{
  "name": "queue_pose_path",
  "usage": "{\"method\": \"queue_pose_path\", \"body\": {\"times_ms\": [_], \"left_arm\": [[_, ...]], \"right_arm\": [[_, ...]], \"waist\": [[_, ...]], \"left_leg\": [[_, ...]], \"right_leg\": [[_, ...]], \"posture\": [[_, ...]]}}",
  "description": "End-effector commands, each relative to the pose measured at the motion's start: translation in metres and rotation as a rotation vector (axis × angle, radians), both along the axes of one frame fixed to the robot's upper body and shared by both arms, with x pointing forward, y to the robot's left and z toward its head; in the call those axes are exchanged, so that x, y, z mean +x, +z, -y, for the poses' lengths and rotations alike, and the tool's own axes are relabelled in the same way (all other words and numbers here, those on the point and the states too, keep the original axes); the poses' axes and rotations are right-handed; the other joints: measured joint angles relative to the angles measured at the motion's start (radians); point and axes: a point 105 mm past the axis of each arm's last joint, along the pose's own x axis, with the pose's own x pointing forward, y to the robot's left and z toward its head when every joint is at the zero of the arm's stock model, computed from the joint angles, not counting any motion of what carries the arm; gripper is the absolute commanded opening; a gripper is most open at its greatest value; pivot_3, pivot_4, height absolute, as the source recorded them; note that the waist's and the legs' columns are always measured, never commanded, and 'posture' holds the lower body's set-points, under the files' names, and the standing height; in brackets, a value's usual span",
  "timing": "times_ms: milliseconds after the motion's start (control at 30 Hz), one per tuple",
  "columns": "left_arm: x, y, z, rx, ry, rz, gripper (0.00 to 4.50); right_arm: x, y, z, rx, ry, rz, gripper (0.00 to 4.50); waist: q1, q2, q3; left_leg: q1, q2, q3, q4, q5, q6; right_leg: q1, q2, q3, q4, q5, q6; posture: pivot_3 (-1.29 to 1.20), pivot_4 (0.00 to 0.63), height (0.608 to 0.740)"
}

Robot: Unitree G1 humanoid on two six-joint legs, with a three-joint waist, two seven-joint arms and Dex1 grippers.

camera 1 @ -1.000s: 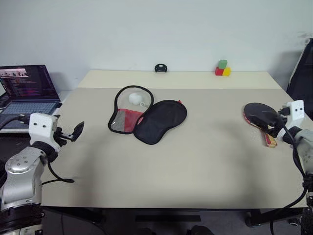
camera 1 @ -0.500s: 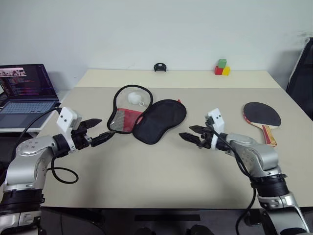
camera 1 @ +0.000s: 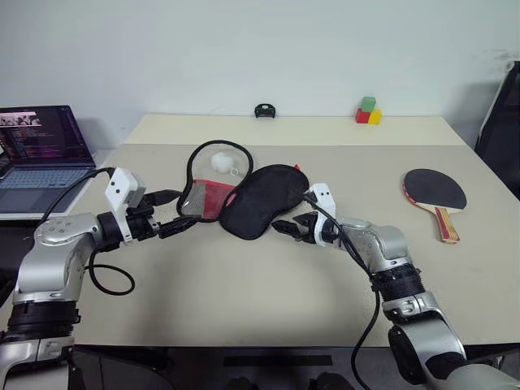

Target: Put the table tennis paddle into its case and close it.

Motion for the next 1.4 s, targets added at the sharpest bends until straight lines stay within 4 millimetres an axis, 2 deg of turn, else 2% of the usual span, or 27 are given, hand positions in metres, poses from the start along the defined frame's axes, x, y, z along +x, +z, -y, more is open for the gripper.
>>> {"method": "queue_pose_path", "body": {"times_ms": [33, 533, 667, 1000, 1133, 1400], "left_arm": [[0.0, 0.014, 0.001, 0.028, -0.011, 0.052, 4.32], [-0.001, 0.011, 0.001, 0.029, 0.002, 0.053, 4.32], [-0.002, 0.01, 0.001, 0.036, 0.003, 0.052, 4.32], [-0.002, 0.002, 0.009, 0.056, -0.024, 0.037, 4.32], [-0.005, -0.003, 0.021, 0.063, -0.068, 0.025, 4.32], [-0.014, -0.005, 0.052, 0.066, -0.181, 0.025, 4.32]], "right_arm": [[0.007, 0.015, -0.016, 0.019, 0.025, 0.055, 4.46], [0.005, 0.01, -0.068, 0.046, 0.068, 0.071, 4.46], [0.004, 0.008, -0.07, 0.046, 0.055, 0.079, 3.56], [0.0, 0.003, -0.059, 0.05, 0.023, 0.043, 0.03], [-0.004, 0.005, -0.039, 0.051, 0.001, 0.041, 0.03], [-0.024, 0.003, 0.016, -0.006, -0.03, 0.013, 0.03]], "waist": [[-0.002, 0.0, 0.0], [-0.019, 0.0, 0.0], [-0.021, 0.0, 0.0], [-0.022, 0.0, 0.0], [-0.02, 0.0, 0.0], [-0.017, 0.0, 0.0]], "left_leg": [[0.0, 0.0, 0.0, 0.0, 0.0, 0.0], [-0.003, 0.0, 0.0, 0.0, 0.002, -0.004], [-0.006, 0.0, 0.001, 0.001, 0.003, -0.005], [-0.008, 0.0, 0.0, 0.001, 0.005, -0.008], [-0.008, 0.0, 0.0, 0.001, 0.005, -0.008], [-0.008, 0.0, -0.001, 0.001, 0.003, -0.006]], "right_leg": [[0.0, 0.0, 0.0, 0.0, 0.0, 0.0], [-0.005, 0.001, 0.001, 0.003, 0.0, 0.0], [-0.012, 0.001, 0.002, 0.009, 0.0, 0.0], [-0.015, 0.001, 0.001, 0.015, 0.0, 0.0], [-0.015, 0.001, 0.001, 0.015, 0.0, 0.0], [-0.015, 0.001, 0.001, 0.015, 0.0, 0.0]], "posture": [[0.0, 0.15, 0.74], [0.0, 0.15, 0.74], [0.0, 0.15, 0.74], [0.0, 0.15, 0.74], [0.0, 0.15, 0.74], [0.0, 0.15, 0.74]]}}
